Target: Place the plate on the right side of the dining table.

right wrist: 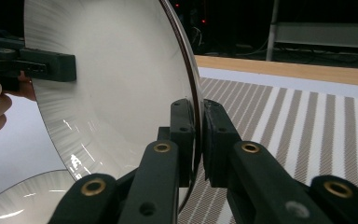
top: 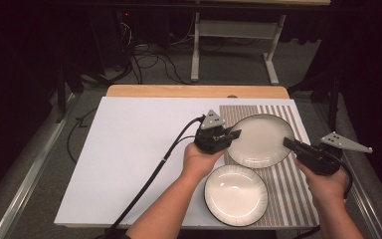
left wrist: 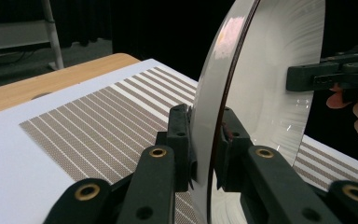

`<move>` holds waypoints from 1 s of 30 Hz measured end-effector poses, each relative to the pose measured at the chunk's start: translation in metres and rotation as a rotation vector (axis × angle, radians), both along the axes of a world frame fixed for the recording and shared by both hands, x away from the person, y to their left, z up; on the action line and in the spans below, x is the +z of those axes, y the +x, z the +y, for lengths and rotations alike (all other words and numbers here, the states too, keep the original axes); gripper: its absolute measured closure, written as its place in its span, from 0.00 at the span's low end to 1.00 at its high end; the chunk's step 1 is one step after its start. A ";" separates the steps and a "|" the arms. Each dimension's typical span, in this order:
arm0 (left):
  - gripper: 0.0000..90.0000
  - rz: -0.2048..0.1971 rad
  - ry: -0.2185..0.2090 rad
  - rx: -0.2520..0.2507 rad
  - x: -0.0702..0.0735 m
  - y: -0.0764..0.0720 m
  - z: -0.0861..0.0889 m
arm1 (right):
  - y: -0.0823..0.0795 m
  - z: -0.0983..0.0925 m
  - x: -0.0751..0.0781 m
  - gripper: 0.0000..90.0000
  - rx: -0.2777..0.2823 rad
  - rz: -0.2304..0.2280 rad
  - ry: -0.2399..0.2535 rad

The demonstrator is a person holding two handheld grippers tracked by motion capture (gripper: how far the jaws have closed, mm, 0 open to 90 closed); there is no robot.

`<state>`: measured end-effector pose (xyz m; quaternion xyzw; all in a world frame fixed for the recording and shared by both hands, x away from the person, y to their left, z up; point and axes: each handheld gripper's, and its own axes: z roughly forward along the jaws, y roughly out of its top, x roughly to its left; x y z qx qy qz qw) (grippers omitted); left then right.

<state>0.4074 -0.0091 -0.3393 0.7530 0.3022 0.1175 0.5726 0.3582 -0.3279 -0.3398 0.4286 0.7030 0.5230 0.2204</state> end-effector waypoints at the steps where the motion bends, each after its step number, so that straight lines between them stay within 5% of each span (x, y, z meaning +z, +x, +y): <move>1: 0.87 0.003 -0.001 0.000 -0.001 0.002 -0.003 | 0.000 -0.001 0.000 0.96 -0.004 0.000 -0.001; 10: 0.86 0.032 -0.003 -0.001 -0.010 0.014 -0.023 | 0.004 -0.016 -0.005 0.96 -0.050 0.009 -0.011; 30: 0.84 0.129 0.074 -0.030 -0.042 0.024 -0.051 | -0.003 -0.038 -0.031 0.97 -0.112 0.071 -0.005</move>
